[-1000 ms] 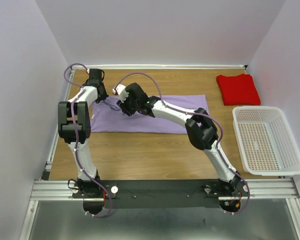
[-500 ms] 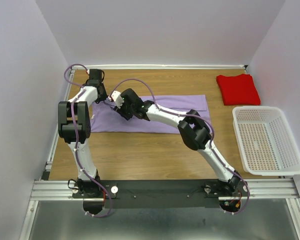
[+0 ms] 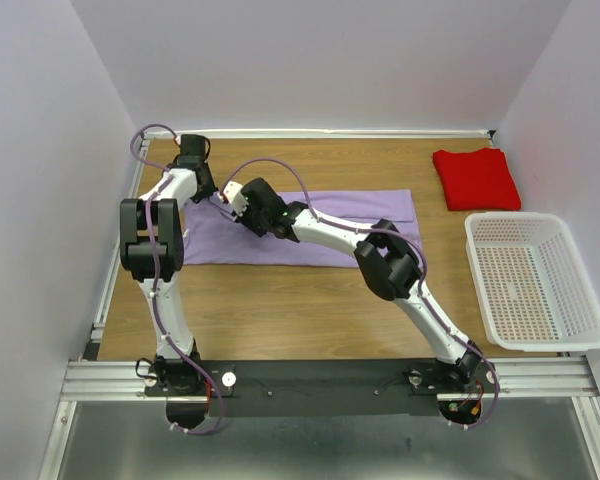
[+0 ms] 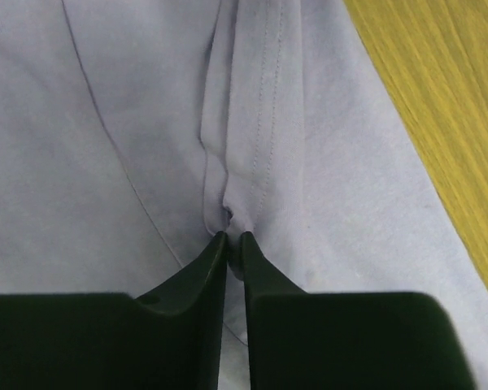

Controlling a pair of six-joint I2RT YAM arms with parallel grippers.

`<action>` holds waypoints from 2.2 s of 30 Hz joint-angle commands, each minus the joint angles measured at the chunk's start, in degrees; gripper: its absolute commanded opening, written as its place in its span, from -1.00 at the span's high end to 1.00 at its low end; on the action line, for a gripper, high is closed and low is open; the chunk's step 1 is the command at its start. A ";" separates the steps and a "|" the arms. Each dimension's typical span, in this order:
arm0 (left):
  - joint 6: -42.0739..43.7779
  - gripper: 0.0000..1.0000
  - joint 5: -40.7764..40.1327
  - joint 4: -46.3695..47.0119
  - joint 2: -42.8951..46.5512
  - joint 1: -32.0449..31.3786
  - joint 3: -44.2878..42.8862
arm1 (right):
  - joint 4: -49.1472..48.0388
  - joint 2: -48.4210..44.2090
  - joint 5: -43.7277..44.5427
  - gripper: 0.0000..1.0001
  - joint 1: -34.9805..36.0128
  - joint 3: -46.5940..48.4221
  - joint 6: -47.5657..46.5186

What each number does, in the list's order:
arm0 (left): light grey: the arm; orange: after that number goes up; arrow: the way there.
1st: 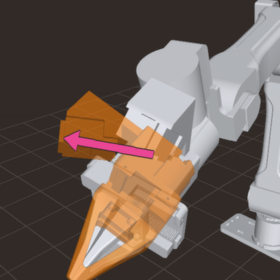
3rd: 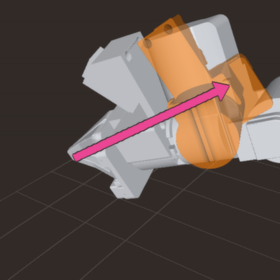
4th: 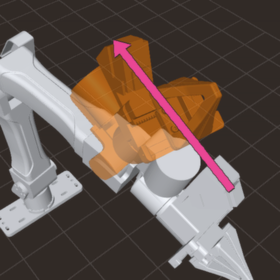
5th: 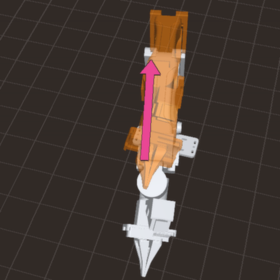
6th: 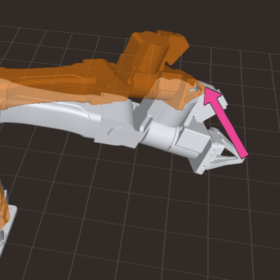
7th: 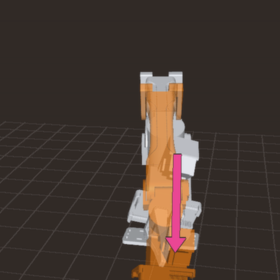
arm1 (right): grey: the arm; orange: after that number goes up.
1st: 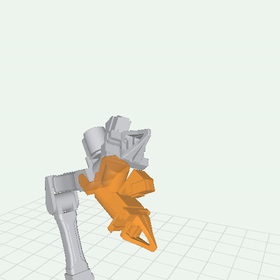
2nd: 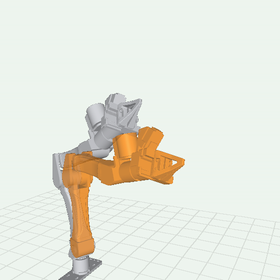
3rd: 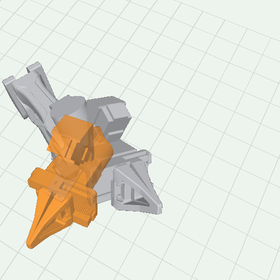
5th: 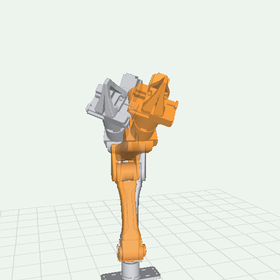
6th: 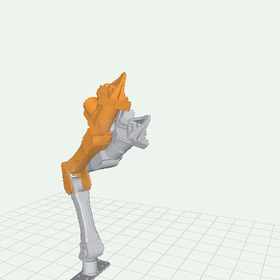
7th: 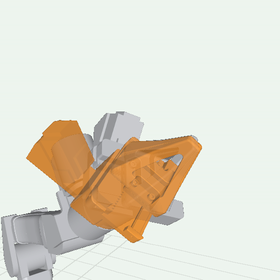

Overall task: Fold and stack the t-shirts
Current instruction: Fold the tshirt

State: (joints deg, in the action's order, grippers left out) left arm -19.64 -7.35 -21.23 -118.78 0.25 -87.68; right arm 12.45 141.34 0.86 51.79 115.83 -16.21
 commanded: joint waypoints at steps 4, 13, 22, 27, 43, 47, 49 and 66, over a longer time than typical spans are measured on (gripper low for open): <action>0.92 0.96 -3.81 -0.74 -2.06 -0.16 -1.88 | -0.93 -0.80 2.12 0.84 0.33 -1.66 -0.40; 0.74 0.91 -4.51 0.58 -2.77 -0.08 -0.92 | -1.02 -2.64 2.47 0.92 -0.02 -4.38 -0.14; 0.48 0.33 -5.21 0.93 -1.46 -0.08 -0.56 | -1.02 -8.96 0.81 0.37 -0.02 -7.81 1.17; -0.05 0.03 -4.78 0.41 1.88 -0.08 -1.35 | -1.02 -14.42 2.21 0.07 -0.02 -10.71 3.72; -2.24 -0.14 -0.21 -0.13 23.23 -2.18 18.75 | 2.84 -40.07 10.74 -0.13 -13.97 -47.79 23.66; -4.09 -0.13 1.11 2.42 26.41 -2.98 27.11 | 4.34 -42.63 11.44 -0.13 -17.68 -53.25 26.75; -5.93 -0.13 2.60 4.53 26.67 -2.98 31.06 | 5.48 -42.81 12.41 -0.13 -18.65 -55.26 27.89; -3.22 -0.13 0.95 2.71 1.13 -2.98 7.40 | 16.63 -45.27 -13.95 -0.12 -10.15 -68.19 40.98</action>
State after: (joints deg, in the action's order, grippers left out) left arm -25.30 -5.26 -14.81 -110.30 -2.70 -71.72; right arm 17.76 94.61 -0.58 34.33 52.18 17.41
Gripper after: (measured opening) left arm 0.564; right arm 0.562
